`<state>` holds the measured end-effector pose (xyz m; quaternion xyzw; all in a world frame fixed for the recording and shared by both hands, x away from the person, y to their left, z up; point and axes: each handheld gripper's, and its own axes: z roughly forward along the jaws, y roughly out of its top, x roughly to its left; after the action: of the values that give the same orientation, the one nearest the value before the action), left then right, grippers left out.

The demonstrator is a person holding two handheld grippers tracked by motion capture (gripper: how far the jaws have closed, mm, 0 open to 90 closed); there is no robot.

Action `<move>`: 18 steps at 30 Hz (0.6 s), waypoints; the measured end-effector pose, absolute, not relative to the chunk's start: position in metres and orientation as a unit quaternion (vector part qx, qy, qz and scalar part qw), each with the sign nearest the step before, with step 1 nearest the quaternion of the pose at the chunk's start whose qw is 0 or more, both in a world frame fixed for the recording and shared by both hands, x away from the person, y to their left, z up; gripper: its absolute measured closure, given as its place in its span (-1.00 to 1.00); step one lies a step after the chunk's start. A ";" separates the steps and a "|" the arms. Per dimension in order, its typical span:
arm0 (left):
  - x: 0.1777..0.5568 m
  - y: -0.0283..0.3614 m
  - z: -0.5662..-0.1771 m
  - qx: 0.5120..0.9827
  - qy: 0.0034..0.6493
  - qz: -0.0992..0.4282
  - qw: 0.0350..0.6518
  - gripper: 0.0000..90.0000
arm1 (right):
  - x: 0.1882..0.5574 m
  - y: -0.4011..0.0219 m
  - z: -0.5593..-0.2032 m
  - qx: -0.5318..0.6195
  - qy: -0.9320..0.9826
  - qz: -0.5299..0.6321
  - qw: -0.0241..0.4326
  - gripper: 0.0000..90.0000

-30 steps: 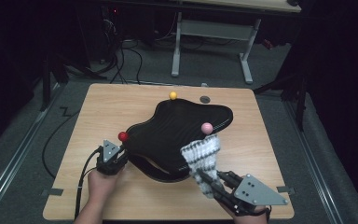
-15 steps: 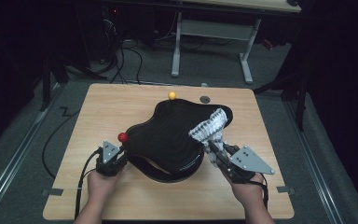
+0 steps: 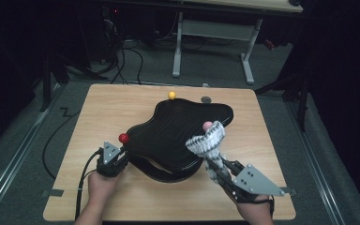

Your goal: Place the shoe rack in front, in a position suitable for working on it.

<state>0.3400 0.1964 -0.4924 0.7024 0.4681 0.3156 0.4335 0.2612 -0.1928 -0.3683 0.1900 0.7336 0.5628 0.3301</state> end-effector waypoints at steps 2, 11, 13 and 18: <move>0.340 0.196 -0.492 0.702 0.469 0.316 0.433 0.66 | 0.250 -0.191 -0.370 0.177 0.738 0.567 0.320 0.76; 0.340 0.196 -0.492 0.702 0.467 0.316 0.434 0.66 | 0.236 -0.174 -0.375 0.157 0.750 0.567 0.301 0.76; 0.340 0.195 -0.492 0.703 0.467 0.315 0.434 0.66 | 0.240 -0.181 -0.373 0.183 0.741 0.568 0.308 0.76; 0.339 0.195 -0.492 0.704 0.466 0.315 0.433 0.66 | 0.248 -0.194 -0.374 0.215 0.734 0.563 0.315 0.76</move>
<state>0.3393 0.1945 -0.4921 0.7039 0.4664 0.3147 0.4334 0.2483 -0.1937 -0.3745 0.2148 0.7338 0.5625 0.3146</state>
